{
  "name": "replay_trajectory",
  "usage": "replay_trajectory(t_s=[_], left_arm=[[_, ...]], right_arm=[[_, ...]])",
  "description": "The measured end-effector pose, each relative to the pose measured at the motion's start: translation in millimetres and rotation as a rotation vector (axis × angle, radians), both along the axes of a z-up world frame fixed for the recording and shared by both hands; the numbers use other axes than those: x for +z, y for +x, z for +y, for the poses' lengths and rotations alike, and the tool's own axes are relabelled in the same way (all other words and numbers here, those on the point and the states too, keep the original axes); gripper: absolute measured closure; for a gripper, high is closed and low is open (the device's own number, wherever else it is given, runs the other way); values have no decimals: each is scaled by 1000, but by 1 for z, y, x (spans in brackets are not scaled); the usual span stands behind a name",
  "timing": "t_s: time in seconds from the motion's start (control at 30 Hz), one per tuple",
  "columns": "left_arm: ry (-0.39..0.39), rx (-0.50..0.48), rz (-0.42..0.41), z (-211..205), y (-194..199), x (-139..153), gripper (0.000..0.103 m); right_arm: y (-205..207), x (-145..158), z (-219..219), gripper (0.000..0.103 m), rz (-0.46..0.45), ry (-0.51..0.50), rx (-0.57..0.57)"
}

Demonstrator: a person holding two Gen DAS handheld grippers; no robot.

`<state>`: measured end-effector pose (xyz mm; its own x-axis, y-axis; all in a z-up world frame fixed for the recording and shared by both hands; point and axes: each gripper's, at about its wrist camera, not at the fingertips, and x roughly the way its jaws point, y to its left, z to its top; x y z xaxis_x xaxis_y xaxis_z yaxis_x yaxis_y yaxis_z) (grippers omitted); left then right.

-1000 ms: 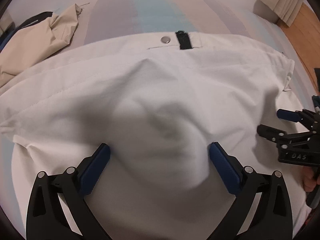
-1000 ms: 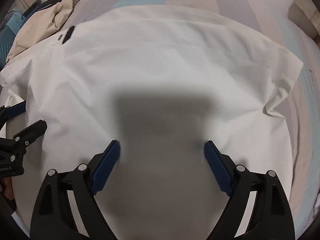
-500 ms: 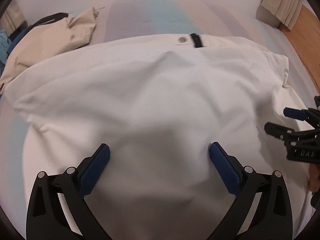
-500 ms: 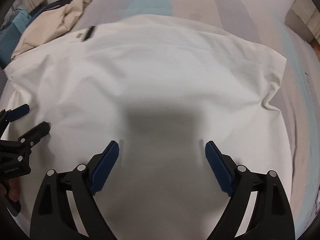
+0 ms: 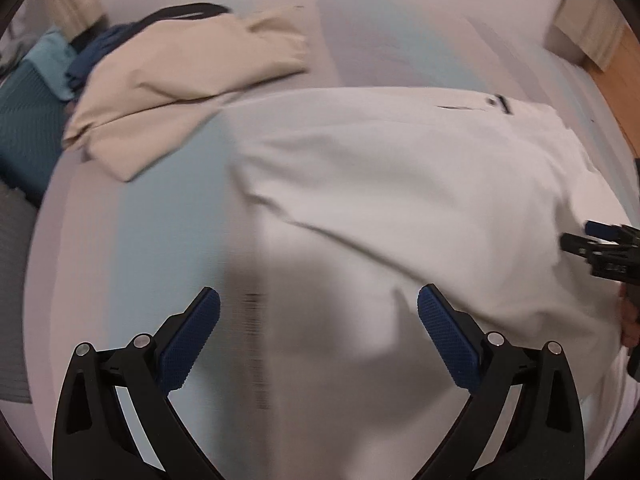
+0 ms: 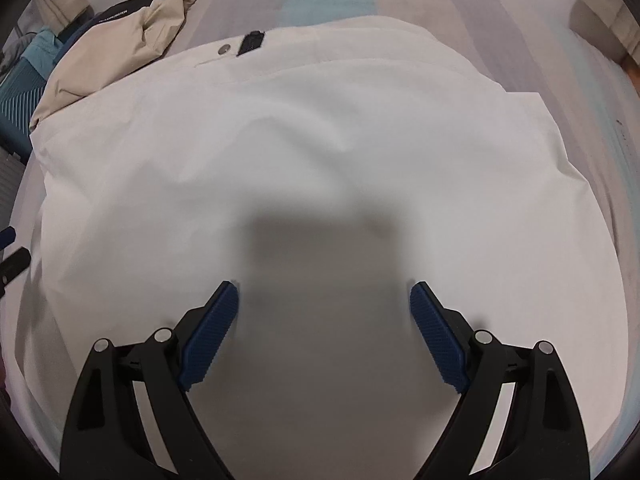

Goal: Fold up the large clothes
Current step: 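Grasp the folded jacket edge with the left gripper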

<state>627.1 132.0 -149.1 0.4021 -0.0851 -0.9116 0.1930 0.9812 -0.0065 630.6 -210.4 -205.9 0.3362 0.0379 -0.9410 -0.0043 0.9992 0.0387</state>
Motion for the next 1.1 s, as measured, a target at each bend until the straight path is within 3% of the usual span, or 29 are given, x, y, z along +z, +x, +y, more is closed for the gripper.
replay_trajectory(t_s=[0.17, 0.33, 0.47, 0.77, 0.87, 0.93, 1.1], left_arm=[[-151, 17, 171, 34, 9, -35, 7], [-318, 21, 233, 48, 13, -54, 7], [-380, -2, 276, 49, 11, -69, 6], [-430, -68, 295, 45, 18, -74, 6], [-394, -131, 281, 32, 14, -69, 6], [-361, -136, 287, 29, 16, -74, 5], [-396, -123, 302, 28, 22, -82, 5]], right_arm=[[-2, 12, 21, 19, -53, -16, 70], [-1, -1, 29, 19, -23, -45, 84], [7, -10, 25, 13, -15, -34, 58], [15, -16, 24, 12, -15, -42, 75], [12, -16, 21, 12, -10, -35, 73], [13, -16, 21, 12, -8, -30, 70], [14, -16, 18, 12, -9, -20, 69]])
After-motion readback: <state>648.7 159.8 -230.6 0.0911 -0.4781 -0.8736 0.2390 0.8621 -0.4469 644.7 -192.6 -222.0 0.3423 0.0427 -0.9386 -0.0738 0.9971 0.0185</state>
